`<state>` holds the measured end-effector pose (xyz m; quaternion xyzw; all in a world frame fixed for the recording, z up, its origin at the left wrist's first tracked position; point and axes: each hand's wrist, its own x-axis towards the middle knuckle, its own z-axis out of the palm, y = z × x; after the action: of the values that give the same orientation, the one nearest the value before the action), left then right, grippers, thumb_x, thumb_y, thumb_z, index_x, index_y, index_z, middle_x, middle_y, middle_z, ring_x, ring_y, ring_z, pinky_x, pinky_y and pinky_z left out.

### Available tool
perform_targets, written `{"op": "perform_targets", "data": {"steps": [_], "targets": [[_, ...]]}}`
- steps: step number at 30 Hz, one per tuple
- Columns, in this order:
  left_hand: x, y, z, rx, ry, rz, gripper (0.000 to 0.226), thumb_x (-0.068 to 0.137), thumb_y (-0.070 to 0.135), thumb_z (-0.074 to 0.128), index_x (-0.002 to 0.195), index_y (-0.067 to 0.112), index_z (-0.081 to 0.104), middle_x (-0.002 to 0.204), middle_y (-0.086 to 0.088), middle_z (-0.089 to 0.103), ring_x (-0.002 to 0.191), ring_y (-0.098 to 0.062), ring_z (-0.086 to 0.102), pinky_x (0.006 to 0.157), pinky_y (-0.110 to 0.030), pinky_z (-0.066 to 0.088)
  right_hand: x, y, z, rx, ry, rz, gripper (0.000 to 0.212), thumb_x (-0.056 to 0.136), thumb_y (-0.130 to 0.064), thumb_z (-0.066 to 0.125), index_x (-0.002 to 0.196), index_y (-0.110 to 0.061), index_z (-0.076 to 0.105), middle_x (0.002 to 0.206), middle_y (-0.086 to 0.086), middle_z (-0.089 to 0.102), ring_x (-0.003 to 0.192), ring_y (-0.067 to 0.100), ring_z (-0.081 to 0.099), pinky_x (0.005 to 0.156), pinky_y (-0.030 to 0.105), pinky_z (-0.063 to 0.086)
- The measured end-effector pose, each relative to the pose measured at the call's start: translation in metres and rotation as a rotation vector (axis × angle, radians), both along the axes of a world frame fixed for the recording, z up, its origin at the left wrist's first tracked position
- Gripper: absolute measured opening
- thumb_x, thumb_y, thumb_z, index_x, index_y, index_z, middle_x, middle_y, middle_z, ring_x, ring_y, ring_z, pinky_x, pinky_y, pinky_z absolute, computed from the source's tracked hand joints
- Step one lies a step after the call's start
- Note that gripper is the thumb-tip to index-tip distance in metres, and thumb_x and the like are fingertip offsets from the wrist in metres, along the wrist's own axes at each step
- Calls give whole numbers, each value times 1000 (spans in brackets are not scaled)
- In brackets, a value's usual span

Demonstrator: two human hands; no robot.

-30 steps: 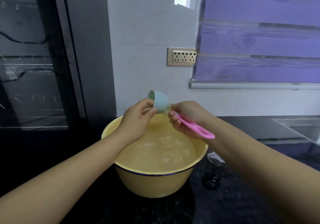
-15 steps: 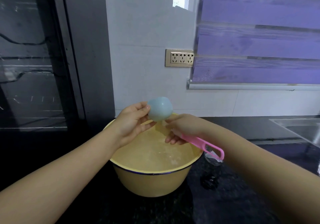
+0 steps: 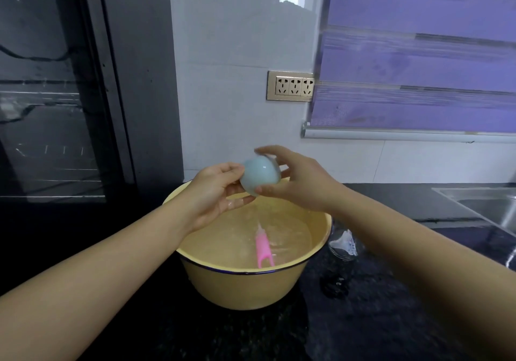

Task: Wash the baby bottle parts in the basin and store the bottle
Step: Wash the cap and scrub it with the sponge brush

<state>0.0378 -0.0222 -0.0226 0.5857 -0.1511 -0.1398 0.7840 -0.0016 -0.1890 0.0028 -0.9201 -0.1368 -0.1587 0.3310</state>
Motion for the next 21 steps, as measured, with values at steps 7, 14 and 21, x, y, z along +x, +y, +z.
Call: {"op": "perform_targets", "data": {"steps": [7, 14, 21], "targets": [[0, 2, -3, 240, -80, 73, 20, 93, 26, 58, 107, 11, 60, 96, -4, 64, 79, -14, 60, 78, -36, 55, 2, -15, 4, -51, -17, -88, 50, 70, -38, 78, 115, -36, 55, 100, 2, 59, 89, 16, 56, 74, 25, 42], [2, 0, -5, 337, -246, 191, 13, 94, 17, 55, 106, 15, 58, 94, 0, 63, 74, -10, 59, 63, -22, 53, -15, -56, 12, 185, 87, -77, 40, 76, -20, 74, 112, -29, 58, 97, 7, 58, 75, 13, 55, 54, 9, 47], [2, -1, -6, 399, -272, 197, 20, 92, 15, 59, 111, 15, 57, 99, -3, 63, 75, -11, 60, 69, -26, 52, -39, -103, -4, 177, 132, -131, 44, 64, -35, 59, 108, -35, 60, 102, -10, 58, 81, 4, 56, 58, 10, 46]]}}
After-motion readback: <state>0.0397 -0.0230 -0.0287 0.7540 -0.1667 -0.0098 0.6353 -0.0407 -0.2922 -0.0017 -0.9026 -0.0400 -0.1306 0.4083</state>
